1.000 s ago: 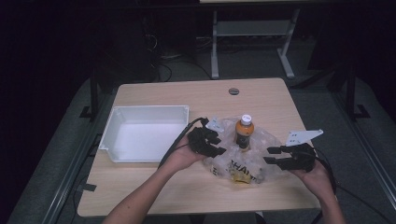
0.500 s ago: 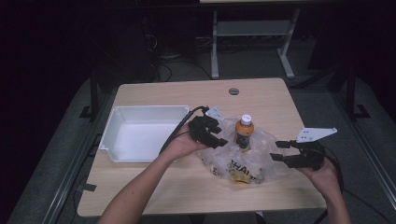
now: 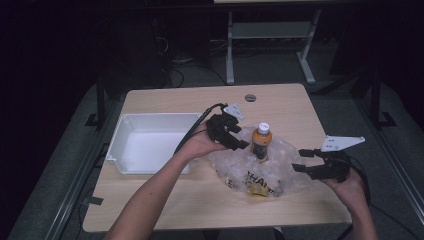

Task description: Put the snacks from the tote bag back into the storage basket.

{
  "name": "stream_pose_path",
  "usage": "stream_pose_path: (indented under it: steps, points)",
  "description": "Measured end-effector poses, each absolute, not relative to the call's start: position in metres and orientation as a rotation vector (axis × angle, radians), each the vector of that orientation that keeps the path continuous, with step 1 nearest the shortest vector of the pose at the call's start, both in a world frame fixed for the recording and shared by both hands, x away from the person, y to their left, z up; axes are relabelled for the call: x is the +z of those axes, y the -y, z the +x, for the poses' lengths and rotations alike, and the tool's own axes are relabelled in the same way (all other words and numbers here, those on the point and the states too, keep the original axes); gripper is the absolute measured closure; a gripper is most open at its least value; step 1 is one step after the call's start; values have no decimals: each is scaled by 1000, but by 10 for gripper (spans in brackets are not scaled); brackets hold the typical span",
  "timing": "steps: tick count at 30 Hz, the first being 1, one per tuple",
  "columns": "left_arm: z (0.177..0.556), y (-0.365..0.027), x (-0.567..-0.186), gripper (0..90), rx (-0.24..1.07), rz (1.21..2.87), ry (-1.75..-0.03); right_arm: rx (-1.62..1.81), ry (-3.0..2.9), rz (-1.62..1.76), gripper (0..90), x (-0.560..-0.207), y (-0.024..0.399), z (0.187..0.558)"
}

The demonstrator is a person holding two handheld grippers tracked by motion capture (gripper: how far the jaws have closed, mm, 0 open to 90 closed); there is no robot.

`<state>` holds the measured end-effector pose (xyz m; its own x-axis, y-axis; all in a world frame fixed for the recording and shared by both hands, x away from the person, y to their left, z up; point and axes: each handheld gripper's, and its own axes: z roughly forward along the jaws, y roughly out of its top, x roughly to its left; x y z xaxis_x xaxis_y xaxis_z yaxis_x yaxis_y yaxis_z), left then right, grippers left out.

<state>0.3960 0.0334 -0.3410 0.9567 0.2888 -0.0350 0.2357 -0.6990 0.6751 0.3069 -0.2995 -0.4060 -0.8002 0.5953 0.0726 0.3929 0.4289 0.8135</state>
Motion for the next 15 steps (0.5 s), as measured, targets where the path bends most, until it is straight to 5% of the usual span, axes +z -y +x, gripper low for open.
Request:
stream_pose_path:
  steps: [15]
  points:
    - [407,-7,-336,317,71,2414,-296,1341,-2451,870,359,-406,306,309]
